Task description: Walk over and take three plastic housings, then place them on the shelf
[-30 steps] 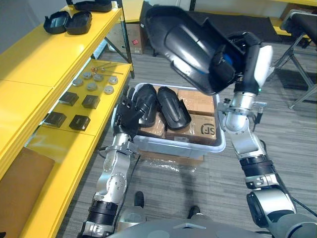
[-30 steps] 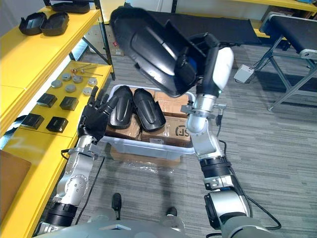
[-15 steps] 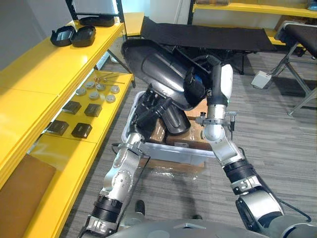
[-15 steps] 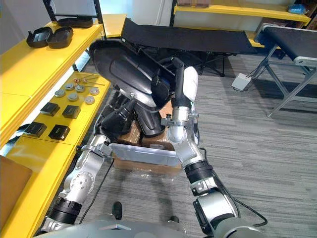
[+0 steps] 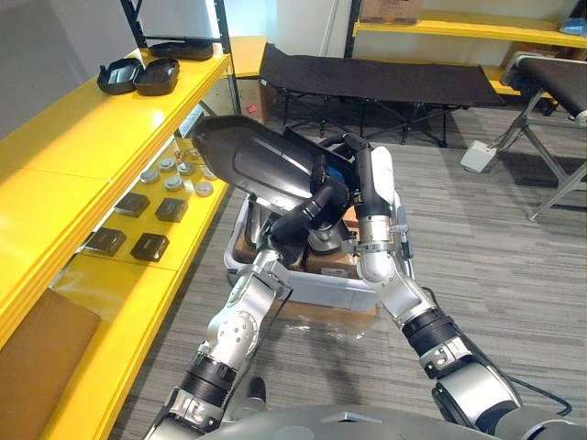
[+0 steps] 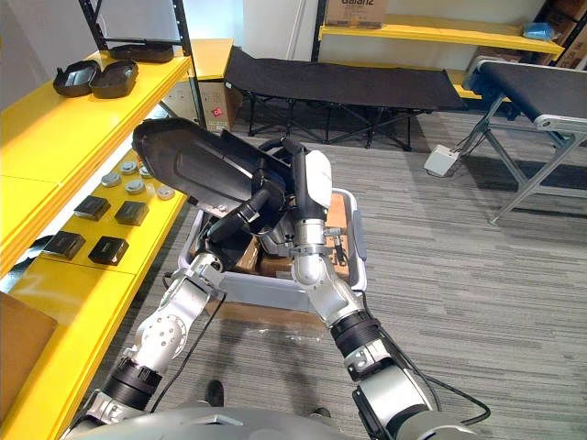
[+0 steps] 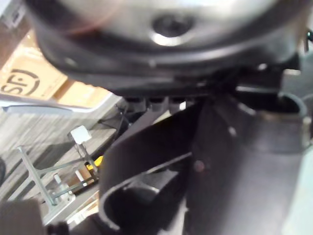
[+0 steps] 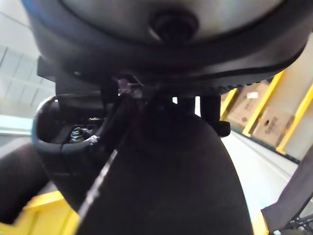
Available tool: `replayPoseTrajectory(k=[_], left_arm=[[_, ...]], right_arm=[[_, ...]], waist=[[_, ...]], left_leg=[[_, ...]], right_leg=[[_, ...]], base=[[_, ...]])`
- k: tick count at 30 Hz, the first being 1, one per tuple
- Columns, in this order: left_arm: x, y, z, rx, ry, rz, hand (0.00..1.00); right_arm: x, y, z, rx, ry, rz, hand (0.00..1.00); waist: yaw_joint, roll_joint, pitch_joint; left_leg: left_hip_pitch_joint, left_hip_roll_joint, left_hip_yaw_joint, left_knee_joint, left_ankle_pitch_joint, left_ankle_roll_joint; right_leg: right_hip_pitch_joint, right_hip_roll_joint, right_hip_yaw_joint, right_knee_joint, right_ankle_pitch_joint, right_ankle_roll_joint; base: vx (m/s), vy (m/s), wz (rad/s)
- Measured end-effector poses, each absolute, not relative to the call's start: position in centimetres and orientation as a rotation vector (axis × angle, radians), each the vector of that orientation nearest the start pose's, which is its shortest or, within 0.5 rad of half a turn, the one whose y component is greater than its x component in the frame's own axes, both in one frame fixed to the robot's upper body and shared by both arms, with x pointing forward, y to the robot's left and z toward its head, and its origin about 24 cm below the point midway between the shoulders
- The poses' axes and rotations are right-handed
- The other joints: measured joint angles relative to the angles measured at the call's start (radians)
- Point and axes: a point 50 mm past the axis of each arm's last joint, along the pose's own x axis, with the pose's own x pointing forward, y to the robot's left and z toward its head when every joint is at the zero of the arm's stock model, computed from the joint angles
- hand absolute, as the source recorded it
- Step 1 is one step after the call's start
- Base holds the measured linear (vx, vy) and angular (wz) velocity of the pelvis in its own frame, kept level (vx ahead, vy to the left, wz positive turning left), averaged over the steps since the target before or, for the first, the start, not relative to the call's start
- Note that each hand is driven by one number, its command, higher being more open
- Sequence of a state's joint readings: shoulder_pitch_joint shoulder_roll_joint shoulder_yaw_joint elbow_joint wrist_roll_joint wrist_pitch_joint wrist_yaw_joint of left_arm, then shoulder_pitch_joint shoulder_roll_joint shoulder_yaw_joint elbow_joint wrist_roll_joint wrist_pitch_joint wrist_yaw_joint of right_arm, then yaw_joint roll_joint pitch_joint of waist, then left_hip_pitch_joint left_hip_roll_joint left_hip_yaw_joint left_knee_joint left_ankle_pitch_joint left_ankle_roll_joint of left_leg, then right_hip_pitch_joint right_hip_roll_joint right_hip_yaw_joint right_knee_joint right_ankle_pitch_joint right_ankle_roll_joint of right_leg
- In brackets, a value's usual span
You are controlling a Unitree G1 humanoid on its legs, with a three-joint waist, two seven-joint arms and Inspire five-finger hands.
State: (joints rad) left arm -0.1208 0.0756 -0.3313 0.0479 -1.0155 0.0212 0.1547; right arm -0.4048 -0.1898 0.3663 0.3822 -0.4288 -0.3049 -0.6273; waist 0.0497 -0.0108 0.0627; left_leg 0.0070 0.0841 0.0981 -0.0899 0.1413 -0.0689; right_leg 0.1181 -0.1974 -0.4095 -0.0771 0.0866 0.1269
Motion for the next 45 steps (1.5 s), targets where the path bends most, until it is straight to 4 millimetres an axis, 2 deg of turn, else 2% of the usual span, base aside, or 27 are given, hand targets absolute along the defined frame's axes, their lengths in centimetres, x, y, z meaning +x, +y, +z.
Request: replayPoseTrajectory(k=[9,13,22,23,30,36,39,42,44,45], left_arm=[[26.9,9.6,3.4,-0.982,0.182,0.041,0.0],[27.1,10.2,3.4,-1.059,0.145,0.104,0.0],[27.2,10.8,2.8,-1.101,0.119,0.105,0.0],[27.2,10.8,2.8,-1.1,0.115,0.094,0.0],[27.6,10.6,3.4,-1.082,0.09,0.081,0.0],[28.5,10.9,5.4,-0.906,0.005,0.129,0.0],[28.4,11.6,6.7,-0.756,-0.072,0.217,0.0],[28.0,13.5,7.7,-0.534,-0.187,0.417,0.0],[27.1,15.6,8.2,-0.376,-0.265,0.61,0.0],[26.8,16.2,8.3,-0.34,-0.281,0.654,0.0]], right_arm=[[29.0,-8.4,6.5,-0.504,-0.473,-0.057,0.0],[28.6,-7.5,6.3,-0.477,-0.475,-0.039,0.0],[27.9,-6.6,6.1,-0.469,-0.508,-0.026,0.0],[27.7,-6.6,6.0,-0.462,-0.507,-0.031,1.0],[26.9,-5.7,5.8,-0.388,-0.509,0.025,1.0],[26.3,-6.0,5.2,-0.338,-0.458,0.018,1.0],[26.0,-6.7,5.7,-0.286,-0.445,-0.015,1.0],[25.9,-8.2,6.3,-0.244,-0.434,-0.084,1.0],[25.8,-9.5,6.2,-0.207,-0.403,-0.148,1.0],[25.6,-9.9,6.1,-0.195,-0.393,-0.165,1.0]], waist=[[0.002,-0.045,-0.012],[0.0,-0.06,-0.011],[-0.002,-0.067,-0.01],[-0.002,-0.069,-0.01],[-0.013,-0.077,-0.009],[-0.021,-0.08,-0.007],[-0.026,-0.08,-0.007],[-0.033,-0.076,-0.004],[-0.043,-0.072,-0.004],[-0.046,-0.071,-0.004]], left_leg=[[-0.001,0.005,-0.001,0.0,-0.003,-0.004],[-0.001,0.009,-0.001,0.0,-0.005,-0.006],[0.0,0.014,-0.001,0.0,-0.012,-0.015],[0.0,0.014,-0.001,0.0,-0.012,-0.014],[0.001,0.015,0.001,0.0,-0.013,-0.013],[0.003,0.013,0.004,0.001,-0.013,-0.012],[0.003,0.012,0.011,0.001,-0.016,-0.016],[0.009,0.015,0.023,0.001,-0.022,-0.022],[0.016,0.017,0.035,0.001,-0.03,-0.027],[0.016,0.017,0.036,0.001,-0.031,-0.027]], right_leg=[[0.0,0.005,-0.001,0.0,-0.001,-0.002],[0.0,0.009,-0.001,0.0,-0.003,-0.004],[0.0,0.009,0.0,0.0,-0.005,-0.007],[0.0,0.009,0.0,0.0,-0.005,-0.008],[0.0,0.009,0.0,0.0,-0.006,-0.009],[0.0,0.014,0.001,0.001,-0.007,-0.011],[-0.01,0.016,0.008,0.008,-0.01,-0.015],[-0.012,0.019,0.021,0.008,-0.012,-0.018],[-0.013,0.02,0.033,0.008,-0.016,-0.023],[-0.013,0.02,0.034,0.008,-0.017,-0.023]], base=[[0.0,0.0,0.0],[0.0,0.0,0.0],[0.0,0.0,0.0],[0.0,0.0,0.0],[0.0,0.0,0.0],[0.0,0.0,0.0],[0.0,0.0,-0.08],[0.0,-0.005,-0.13],[0.0,-0.008,-0.13],[0.0,-0.012,-0.07]])
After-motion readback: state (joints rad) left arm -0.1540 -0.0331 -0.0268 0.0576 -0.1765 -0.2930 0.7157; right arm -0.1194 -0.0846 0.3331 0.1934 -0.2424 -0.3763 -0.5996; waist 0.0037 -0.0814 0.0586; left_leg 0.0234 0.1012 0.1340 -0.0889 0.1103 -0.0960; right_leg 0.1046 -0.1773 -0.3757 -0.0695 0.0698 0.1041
